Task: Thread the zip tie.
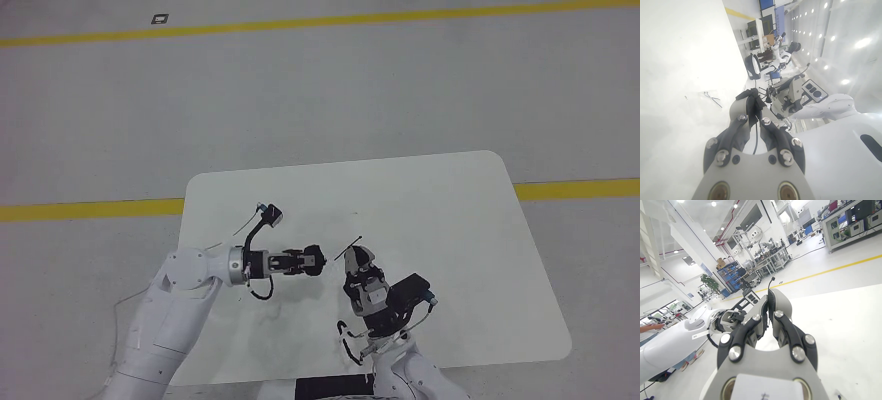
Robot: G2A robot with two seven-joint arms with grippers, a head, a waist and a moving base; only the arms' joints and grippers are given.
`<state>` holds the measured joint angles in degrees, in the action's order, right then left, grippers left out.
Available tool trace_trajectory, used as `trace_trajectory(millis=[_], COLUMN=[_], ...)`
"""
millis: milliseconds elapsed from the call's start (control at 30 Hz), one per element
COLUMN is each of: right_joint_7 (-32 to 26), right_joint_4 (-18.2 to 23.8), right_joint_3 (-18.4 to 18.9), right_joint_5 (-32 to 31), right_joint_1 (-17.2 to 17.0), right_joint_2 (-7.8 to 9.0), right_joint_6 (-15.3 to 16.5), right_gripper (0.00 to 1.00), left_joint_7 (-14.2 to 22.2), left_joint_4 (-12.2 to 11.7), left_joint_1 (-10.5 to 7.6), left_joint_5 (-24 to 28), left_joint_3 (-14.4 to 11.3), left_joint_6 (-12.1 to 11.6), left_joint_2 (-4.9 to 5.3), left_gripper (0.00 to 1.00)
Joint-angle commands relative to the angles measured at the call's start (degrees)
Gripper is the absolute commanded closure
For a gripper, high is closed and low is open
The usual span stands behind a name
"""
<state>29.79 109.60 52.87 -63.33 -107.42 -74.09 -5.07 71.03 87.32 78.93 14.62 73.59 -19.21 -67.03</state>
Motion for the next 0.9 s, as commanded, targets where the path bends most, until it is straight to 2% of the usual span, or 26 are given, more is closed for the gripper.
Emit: trace_trajectory(millis=[0,133,167,267,400,533,867], right_joint_7=[0.0,0.0,-0.1,-0.3,-0.7,-1.3,-1.3], right_joint_4=[0.2,0.9,1.0,1.4,1.5,1.2,1.2], right_joint_3=[0.7,2.0,2.2,2.8,3.1,2.9,2.9], right_joint_5=[0.6,1.7,2.0,2.6,3.1,3.6,3.6], right_joint_1=[-0.2,-0.9,-1.1,-1.5,-1.8,-1.6,-1.6], right_joint_2=[0.03,0.18,0.2,0.27,0.28,0.21,0.21], right_joint_6=[-0.1,0.3,0.5,0.9,1.3,1.7,1.7], right_gripper=[1.0,1.0,1.0,1.0,1.0,1.0,1.0], left_joint_7=[2.3,8.3,8.6,8.6,8.6,8.6,8.6], left_joint_4=[-1.1,-3.2,-3.5,-3.3,-3.6,-4.2,-4.3], left_joint_1=[-0.28,-0.89,-1.03,-1.12,-1.86,-3.3,-3.43], left_joint_5=[3.4,9.5,10.5,14.4,20.0,27.3,27.6], left_joint_3=[0.5,1.6,1.5,-0.5,-3.9,-8.5,-8.8], left_joint_6=[-0.3,-0.3,-0.3,-0.3,-0.3,-0.3,-0.3], left_joint_2=[0.25,0.69,0.79,1.43,2.94,4.76,4.91], left_gripper=[1.0,1.0,1.0,1.0,1.0,1.0,1.0])
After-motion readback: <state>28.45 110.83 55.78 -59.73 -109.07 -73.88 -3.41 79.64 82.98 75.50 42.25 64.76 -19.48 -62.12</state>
